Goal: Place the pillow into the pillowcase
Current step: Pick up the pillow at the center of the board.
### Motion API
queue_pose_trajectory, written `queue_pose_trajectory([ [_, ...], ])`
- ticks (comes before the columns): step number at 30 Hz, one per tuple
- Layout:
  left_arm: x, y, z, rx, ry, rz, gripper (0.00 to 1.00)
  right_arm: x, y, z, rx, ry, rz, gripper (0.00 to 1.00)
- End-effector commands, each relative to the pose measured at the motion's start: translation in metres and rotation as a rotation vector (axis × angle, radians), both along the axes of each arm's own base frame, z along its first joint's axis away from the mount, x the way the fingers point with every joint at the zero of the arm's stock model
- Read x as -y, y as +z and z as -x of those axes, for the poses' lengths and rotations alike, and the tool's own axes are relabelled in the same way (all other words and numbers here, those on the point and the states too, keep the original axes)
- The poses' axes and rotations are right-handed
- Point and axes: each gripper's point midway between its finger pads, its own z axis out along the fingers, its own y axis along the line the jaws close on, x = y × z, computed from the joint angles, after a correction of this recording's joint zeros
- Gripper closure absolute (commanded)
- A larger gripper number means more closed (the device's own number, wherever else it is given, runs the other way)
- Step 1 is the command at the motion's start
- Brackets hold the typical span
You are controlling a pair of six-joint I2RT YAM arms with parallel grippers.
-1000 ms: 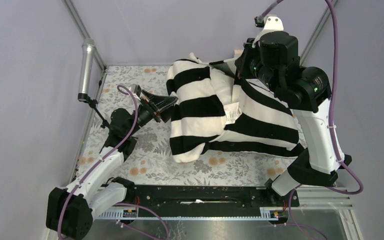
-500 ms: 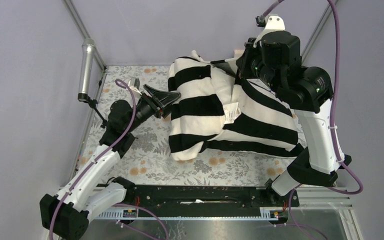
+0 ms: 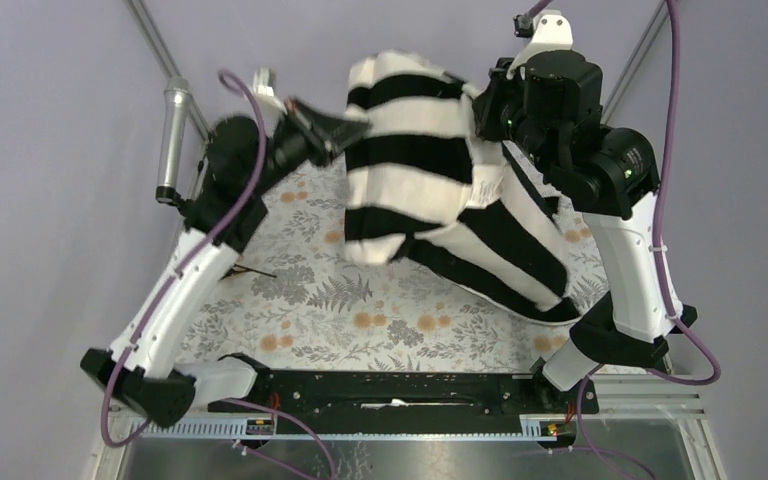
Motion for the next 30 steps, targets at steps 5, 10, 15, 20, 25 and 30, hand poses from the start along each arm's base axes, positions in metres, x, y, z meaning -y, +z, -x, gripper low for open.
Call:
queue_pose_trajectory([
  [5, -0.007, 0.254, 0.025, 0.569, 0.057, 0.153, 1.0, -0.007, 0.082, -0.028, 0.262, -0.029, -0.218, 1.0],
  [10, 0.017, 0.197, -0.021, 0.463, 0.093, -0.001, 1.0, 0.033, 0.189, 0.01, 0.578, -0.063, -0.44, 1.0],
  [15, -0.056, 0.318, 0.067, 0.806, 0.27, 0.199, 1.0, 0.014, 0.137, -0.016, 0.495, -0.071, -0.402, 1.0],
  [20, -0.076, 0.327, 0.084, 0.88, 0.338, 0.259, 1.0, 0.013, 0.102, -0.031, 0.451, -0.111, -0.326, 1.0],
  [25, 0.004, 0.224, 0.003, 0.625, 0.161, 0.048, 1.0, 0.082, 0.248, 0.052, 0.803, -0.139, -0.488, 1.0],
  [30, 0.003, 0.273, 0.048, 0.767, 0.164, 0.08, 1.0, 0.1, 0.242, 0.051, 0.851, -0.237, -0.468, 1.0],
])
